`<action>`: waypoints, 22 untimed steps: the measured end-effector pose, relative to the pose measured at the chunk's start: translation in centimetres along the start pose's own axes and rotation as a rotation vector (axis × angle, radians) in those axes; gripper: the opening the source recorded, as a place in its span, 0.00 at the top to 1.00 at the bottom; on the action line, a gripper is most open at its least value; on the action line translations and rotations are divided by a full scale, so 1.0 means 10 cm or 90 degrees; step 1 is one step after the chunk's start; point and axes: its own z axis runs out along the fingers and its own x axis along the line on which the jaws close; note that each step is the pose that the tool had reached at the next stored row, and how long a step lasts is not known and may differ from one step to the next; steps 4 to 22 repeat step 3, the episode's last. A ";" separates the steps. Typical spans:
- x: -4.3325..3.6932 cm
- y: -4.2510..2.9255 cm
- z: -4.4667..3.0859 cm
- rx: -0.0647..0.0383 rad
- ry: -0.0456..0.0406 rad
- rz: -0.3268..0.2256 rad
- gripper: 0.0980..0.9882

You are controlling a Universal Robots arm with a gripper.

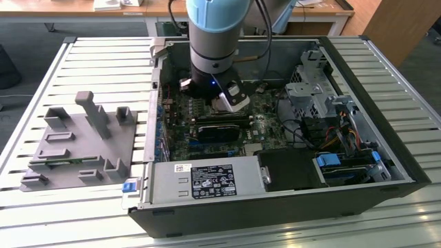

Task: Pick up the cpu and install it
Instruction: 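Install the second cpu locking lever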

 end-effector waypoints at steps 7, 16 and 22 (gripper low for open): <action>0.000 0.004 -0.012 0.000 -0.0001 0.000 0.99; 0.000 0.004 -0.012 0.000 -0.0001 0.000 0.99; 0.000 0.004 -0.012 0.000 -0.0001 0.000 0.99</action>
